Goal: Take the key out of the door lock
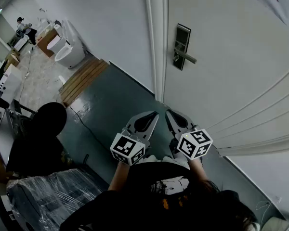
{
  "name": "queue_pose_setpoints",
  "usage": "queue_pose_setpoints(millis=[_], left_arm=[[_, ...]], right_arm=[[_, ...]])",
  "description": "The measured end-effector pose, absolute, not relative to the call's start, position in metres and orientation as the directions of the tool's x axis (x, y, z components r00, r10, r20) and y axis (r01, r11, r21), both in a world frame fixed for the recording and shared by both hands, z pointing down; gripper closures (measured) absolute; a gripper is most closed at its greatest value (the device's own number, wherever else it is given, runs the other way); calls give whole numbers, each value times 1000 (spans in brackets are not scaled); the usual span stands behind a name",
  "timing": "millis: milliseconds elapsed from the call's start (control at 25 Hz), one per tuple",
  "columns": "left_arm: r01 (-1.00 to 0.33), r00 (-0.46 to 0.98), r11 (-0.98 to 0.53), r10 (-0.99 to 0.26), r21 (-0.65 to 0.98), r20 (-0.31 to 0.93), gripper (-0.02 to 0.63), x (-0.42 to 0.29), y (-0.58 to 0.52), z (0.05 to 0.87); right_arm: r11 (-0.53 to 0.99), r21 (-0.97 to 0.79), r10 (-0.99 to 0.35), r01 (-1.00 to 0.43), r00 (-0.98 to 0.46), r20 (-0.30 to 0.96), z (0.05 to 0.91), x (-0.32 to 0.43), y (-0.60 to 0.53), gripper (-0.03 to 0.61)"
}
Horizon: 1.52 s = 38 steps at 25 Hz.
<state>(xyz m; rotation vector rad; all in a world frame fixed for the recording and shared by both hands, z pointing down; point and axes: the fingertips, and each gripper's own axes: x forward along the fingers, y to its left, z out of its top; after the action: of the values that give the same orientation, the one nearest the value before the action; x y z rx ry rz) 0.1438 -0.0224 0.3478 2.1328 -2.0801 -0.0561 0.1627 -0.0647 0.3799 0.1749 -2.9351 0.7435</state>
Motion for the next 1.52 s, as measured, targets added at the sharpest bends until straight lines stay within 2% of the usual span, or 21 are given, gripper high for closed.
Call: queue_pose_setpoints(millis=[360, 1000, 1520], left_arm=[[-990, 28, -17, -997, 138, 79, 589, 118, 7, 350], [-979, -80, 94, -993, 179, 85, 589, 58, 43, 365], [-976, -116, 132, -989, 176, 95, 589, -64, -25, 373]], right_arm=[[874, -467, -102, -135, -990, 96, 379, 136, -42, 575], [894, -443, -6, -63, -992, 129, 392, 68, -21, 574], [894, -446, 22, -42, -990, 136, 403, -54, -97, 574]])
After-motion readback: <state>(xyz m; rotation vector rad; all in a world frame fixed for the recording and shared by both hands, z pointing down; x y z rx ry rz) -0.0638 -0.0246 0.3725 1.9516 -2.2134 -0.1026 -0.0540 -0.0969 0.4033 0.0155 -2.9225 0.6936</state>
